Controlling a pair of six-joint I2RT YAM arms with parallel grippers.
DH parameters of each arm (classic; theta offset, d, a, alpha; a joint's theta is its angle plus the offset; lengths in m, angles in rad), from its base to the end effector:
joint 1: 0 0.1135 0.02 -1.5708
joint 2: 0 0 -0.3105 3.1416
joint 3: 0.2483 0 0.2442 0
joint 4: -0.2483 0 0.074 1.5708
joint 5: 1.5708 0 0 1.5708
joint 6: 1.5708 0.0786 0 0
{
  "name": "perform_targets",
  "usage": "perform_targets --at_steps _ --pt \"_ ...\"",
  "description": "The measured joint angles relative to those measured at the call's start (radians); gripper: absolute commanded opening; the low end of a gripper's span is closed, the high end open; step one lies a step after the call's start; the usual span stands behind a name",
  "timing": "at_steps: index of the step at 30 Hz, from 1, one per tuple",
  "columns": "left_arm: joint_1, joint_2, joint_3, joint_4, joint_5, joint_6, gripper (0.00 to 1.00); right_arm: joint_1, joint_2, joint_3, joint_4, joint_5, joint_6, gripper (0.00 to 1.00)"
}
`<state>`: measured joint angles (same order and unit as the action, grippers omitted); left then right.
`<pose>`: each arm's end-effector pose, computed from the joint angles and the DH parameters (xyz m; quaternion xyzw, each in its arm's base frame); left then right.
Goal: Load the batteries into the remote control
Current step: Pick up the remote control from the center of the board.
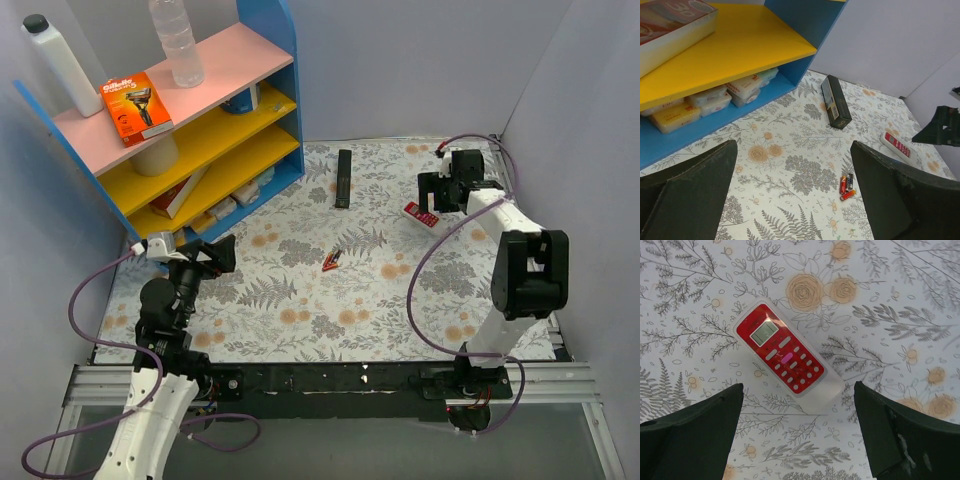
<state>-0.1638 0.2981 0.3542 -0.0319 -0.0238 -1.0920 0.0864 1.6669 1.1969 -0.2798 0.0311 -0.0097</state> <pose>0.1076 -0.0159 0.2816 -0.3202 0.6208 -0.4136 0.5840 0.3984 0.0321 0.2649 -0.0378 0.9161 0.0010 0.3993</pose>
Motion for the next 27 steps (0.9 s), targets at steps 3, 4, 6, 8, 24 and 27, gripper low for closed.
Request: perform_targets --at_steps 3,4,6,8,24,27 --pt "-0.014 0.009 0.0 0.0 -0.002 0.001 0.98 -0.018 0.12 0.069 -0.015 -0.064 -0.063 0.98" --pt "-0.019 0.012 0.0 -0.001 -0.002 0.002 0.98 -0.018 0.151 0.084 -0.021 -0.083 -0.084 0.98" --pt "-0.027 0.016 0.0 -0.001 -0.003 0.003 0.98 -0.018 0.207 0.114 -0.04 -0.12 -0.129 0.98" --pt "-0.034 0.021 0.0 -0.002 -0.003 0.003 0.98 -0.018 0.25 0.14 -0.063 -0.147 -0.161 0.98" --pt "-0.041 0.029 0.0 0.005 0.037 0.003 0.98 0.055 0.316 0.158 -0.123 -0.144 -0.304 0.67" --pt "-0.041 0.041 0.0 0.012 0.07 -0.009 0.98 0.098 0.283 0.112 -0.115 -0.138 -0.292 0.53"
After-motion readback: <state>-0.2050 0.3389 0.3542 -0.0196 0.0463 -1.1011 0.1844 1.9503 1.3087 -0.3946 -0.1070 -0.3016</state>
